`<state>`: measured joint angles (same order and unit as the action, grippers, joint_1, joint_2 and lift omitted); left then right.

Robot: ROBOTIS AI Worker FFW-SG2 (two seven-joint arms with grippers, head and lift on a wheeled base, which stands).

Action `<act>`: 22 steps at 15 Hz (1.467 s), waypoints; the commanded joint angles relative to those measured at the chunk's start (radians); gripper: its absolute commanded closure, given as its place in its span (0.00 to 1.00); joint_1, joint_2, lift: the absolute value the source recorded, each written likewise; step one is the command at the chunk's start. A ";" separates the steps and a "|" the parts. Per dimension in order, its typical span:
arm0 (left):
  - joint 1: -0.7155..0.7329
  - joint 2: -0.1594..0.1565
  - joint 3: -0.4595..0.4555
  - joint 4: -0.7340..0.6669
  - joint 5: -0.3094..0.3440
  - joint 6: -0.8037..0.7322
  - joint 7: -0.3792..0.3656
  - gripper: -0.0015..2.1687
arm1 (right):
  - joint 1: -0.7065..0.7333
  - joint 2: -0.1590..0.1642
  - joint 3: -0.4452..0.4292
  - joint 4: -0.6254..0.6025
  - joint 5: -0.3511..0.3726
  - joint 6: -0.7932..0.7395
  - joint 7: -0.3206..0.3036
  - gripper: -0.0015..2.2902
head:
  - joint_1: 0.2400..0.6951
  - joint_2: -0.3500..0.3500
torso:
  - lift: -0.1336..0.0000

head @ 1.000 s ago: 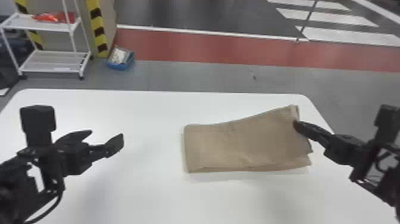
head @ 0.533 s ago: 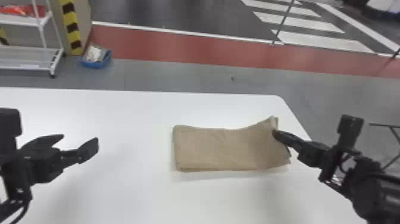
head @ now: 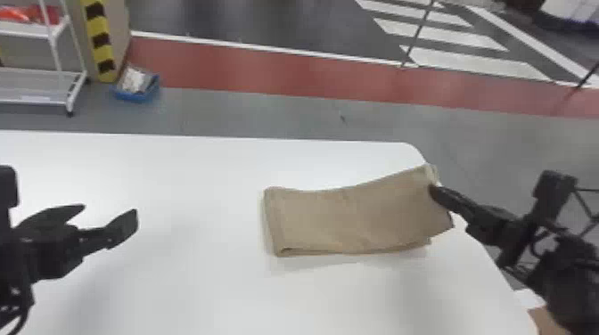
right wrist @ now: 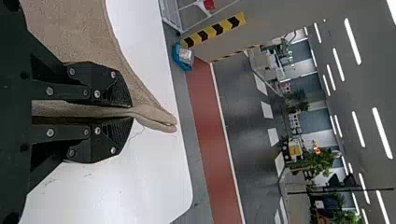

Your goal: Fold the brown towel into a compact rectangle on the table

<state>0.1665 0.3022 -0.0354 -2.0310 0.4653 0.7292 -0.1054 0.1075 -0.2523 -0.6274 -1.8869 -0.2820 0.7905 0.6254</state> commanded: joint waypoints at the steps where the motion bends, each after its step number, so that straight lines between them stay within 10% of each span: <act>1: -0.001 0.000 -0.006 0.002 -0.007 0.000 0.000 0.04 | -0.045 -0.030 0.046 0.135 0.035 -0.067 0.011 0.43 | 1.00 0.06 | 0.07; 2: 0.001 0.000 -0.005 0.002 -0.007 0.000 0.000 0.04 | -0.074 -0.033 0.072 0.187 0.066 -0.079 0.016 0.43 | 1.00 0.06 | 0.07; 4: 0.013 0.000 0.005 0.000 -0.005 0.006 -0.004 0.04 | -0.112 -0.031 0.094 0.267 0.110 -0.085 0.016 0.04 | 1.00 0.06 | 0.07; 5: 0.019 0.000 0.012 -0.005 -0.005 0.006 -0.004 0.04 | -0.111 -0.024 0.092 0.278 0.115 -0.085 0.016 0.00 | 1.00 0.06 | 0.07; 12: -0.038 -0.012 -0.100 -0.009 -0.024 0.013 0.016 0.04 | 0.061 0.099 -0.149 0.045 0.003 -0.227 -0.004 0.02 | 1.00 0.00 | 0.07; 22: -0.053 -0.043 -0.209 0.017 0.006 0.053 0.038 0.04 | 0.155 0.130 -0.074 0.006 0.020 -0.337 0.023 0.02 | 1.00 0.00 | 0.07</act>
<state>0.1109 0.2724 -0.2081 -2.0178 0.4559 0.7790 -0.0701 0.2489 -0.1283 -0.7031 -1.8807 -0.2651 0.4823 0.6488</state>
